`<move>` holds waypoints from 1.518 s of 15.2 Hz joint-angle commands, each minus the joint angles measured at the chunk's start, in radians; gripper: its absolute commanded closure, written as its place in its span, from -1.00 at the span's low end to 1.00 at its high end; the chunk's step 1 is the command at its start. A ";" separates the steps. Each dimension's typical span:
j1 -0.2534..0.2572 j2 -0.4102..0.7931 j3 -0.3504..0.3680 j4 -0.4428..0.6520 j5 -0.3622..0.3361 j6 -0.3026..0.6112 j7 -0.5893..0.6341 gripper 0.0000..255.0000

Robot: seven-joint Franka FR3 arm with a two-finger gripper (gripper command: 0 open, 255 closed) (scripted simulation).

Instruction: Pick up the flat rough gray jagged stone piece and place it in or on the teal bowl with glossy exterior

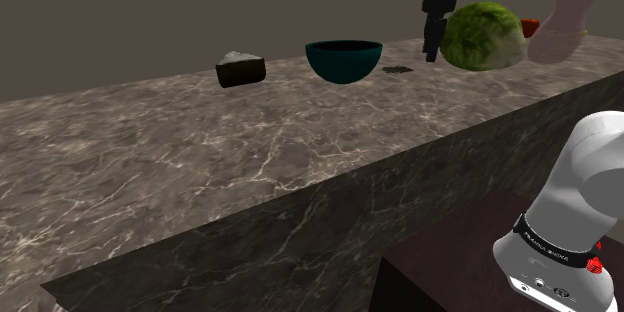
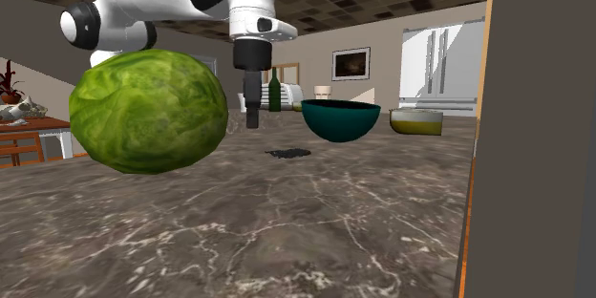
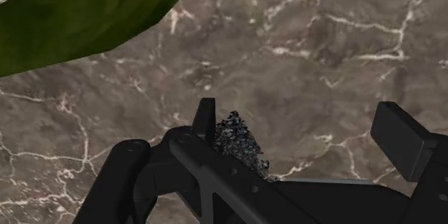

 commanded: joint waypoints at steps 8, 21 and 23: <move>0.106 0.215 -0.109 0.187 0.107 0.066 -0.443 -1.00; 0.105 0.214 -0.110 0.111 0.106 0.141 -0.443 -1.00; 0.105 0.214 -0.110 0.111 0.106 0.141 -0.443 1.00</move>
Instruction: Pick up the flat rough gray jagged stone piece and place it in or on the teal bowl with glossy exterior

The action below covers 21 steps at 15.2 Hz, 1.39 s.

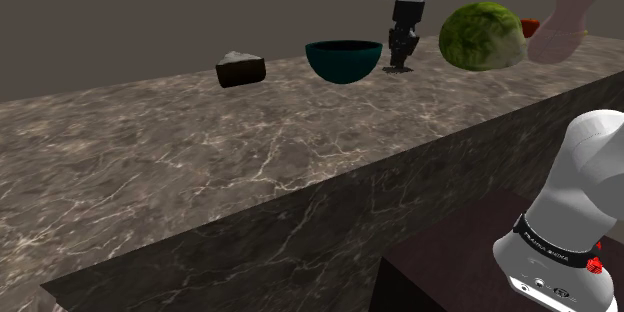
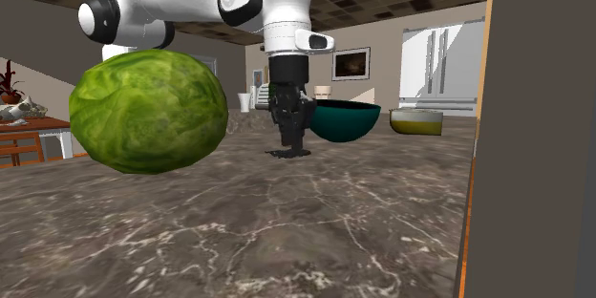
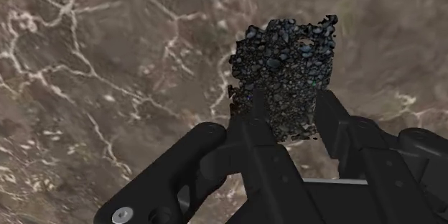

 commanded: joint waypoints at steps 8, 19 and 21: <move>0.000 0.000 0.000 0.000 0.000 0.000 0.000 1.00; -0.005 0.029 -0.075 0.048 -0.026 -0.096 -0.305 -1.00; -0.006 0.027 -0.076 0.011 -0.028 -0.061 -0.304 -1.00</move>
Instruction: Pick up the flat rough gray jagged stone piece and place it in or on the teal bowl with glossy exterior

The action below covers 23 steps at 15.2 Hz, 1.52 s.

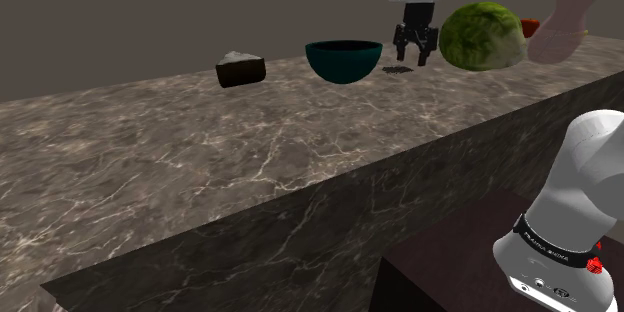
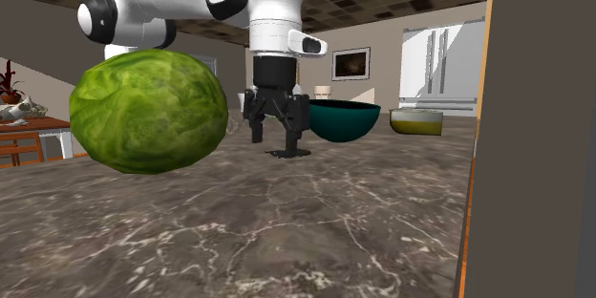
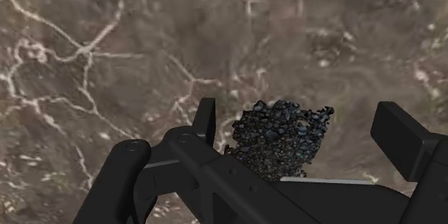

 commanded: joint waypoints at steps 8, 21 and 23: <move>0.000 -0.001 0.000 -0.023 -0.001 0.022 0.001 -1.00; 0.017 0.007 0.044 0.013 -0.023 0.008 0.088 -1.00; 0.035 0.033 0.084 0.058 -0.041 -0.014 0.171 -1.00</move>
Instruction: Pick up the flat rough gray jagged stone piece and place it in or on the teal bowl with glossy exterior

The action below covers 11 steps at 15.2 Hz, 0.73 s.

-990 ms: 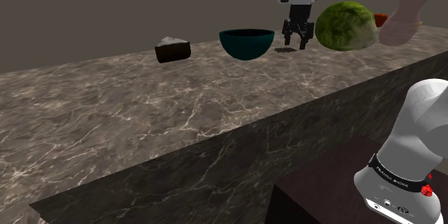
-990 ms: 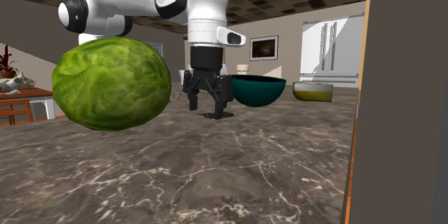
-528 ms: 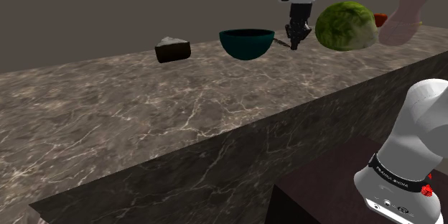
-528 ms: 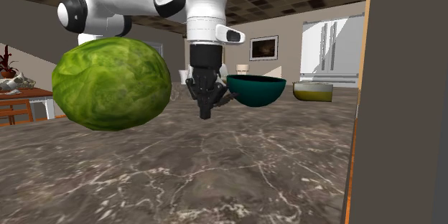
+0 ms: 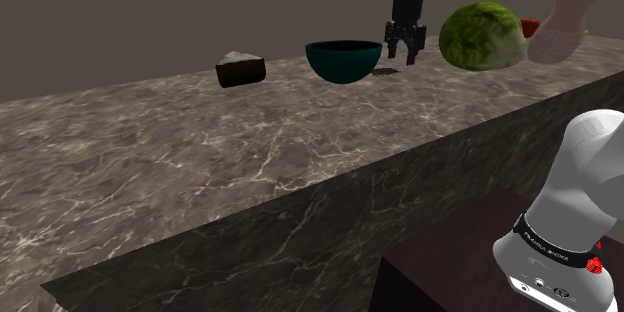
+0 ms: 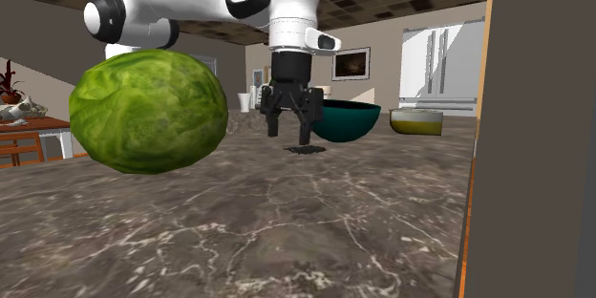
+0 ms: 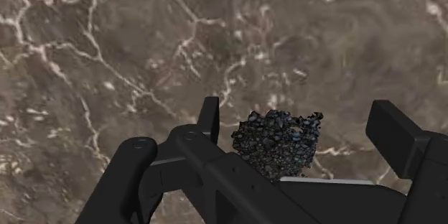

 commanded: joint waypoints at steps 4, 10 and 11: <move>0.040 0.077 0.073 0.113 -0.034 -0.052 0.163 -1.00; 0.036 0.069 0.069 0.025 -0.039 0.028 0.166 -1.00; 0.035 0.069 0.067 0.004 -0.040 0.050 0.167 -1.00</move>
